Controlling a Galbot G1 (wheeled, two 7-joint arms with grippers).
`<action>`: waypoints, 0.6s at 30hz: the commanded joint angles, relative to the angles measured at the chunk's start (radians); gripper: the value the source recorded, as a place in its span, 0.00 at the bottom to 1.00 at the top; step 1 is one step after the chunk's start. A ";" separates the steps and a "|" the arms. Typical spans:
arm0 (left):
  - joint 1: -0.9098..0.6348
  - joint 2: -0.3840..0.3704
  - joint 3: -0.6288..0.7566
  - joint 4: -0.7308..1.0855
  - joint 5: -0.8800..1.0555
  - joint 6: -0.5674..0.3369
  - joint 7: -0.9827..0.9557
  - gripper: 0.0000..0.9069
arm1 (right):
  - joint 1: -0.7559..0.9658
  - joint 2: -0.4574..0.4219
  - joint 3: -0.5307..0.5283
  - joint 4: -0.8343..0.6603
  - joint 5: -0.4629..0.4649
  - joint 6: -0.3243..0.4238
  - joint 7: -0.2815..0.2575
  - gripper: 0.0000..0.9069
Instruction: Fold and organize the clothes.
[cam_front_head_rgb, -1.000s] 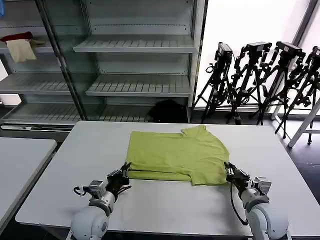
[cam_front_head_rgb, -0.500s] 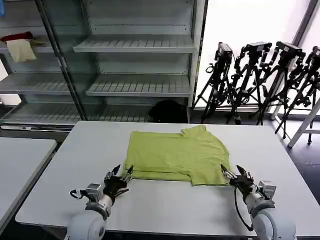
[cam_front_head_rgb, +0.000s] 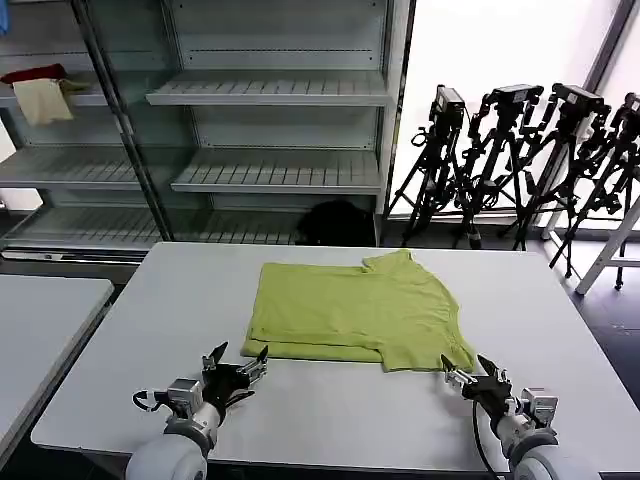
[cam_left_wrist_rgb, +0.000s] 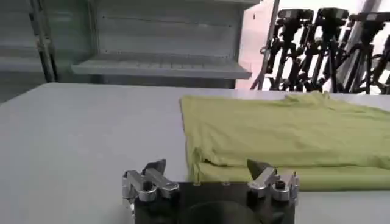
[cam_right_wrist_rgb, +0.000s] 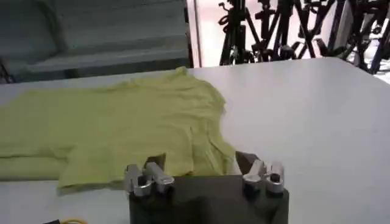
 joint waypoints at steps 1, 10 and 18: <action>0.019 -0.002 0.005 -0.027 0.003 0.012 -0.004 1.00 | -0.023 -0.002 0.003 0.010 -0.004 0.000 0.000 0.60; 0.019 -0.005 0.008 -0.029 0.002 0.013 -0.002 1.00 | -0.029 -0.006 0.020 0.000 0.009 0.000 -0.004 0.52; 0.018 -0.004 0.008 0.003 -0.001 0.014 0.002 0.73 | -0.013 0.000 0.006 -0.017 -0.007 0.000 -0.008 0.08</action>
